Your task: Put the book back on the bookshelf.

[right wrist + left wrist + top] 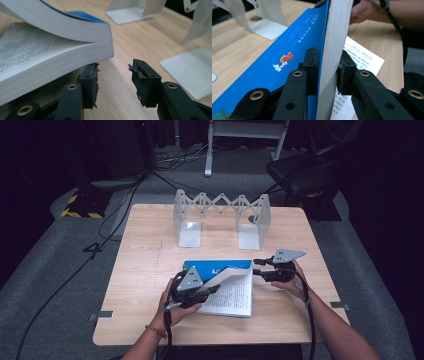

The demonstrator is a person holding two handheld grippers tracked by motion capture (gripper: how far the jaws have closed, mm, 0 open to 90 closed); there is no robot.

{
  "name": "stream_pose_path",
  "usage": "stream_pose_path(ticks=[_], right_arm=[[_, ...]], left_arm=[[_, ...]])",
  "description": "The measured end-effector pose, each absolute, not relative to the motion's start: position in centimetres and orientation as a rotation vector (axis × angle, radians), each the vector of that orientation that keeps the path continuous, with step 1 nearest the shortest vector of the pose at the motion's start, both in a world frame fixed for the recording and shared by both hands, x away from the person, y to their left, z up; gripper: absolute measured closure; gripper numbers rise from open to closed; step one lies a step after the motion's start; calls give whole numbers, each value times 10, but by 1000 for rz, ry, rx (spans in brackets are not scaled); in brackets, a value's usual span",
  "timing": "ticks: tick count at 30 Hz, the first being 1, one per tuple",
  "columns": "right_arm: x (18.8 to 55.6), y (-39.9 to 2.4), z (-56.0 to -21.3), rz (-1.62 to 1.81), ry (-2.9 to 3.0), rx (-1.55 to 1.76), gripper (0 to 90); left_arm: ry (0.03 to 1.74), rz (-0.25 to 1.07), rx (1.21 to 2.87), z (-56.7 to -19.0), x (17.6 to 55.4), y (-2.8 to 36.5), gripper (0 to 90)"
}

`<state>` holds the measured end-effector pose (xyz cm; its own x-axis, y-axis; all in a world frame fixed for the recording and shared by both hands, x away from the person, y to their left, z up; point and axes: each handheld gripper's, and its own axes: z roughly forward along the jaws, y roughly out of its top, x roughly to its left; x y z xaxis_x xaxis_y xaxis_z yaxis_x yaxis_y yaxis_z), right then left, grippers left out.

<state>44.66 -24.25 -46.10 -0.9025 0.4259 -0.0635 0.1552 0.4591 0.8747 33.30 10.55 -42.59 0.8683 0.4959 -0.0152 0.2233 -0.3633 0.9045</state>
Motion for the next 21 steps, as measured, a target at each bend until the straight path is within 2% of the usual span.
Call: stream_pose_path(ticks=[5, 11, 21], right_arm=[[437, -231, -441, 1483, 2488, 431, 584], [420, -195, -444, 1469, 2524, 324, 553], [414, -199, -425, 1558, 2380, 338, 554]], left_arm=[[526, 331, 1868, -430, 322, 122, 711], [534, 339, 1880, -432, 324, 125, 709], [542, 270, 1821, -429, 340, 118, 714]])
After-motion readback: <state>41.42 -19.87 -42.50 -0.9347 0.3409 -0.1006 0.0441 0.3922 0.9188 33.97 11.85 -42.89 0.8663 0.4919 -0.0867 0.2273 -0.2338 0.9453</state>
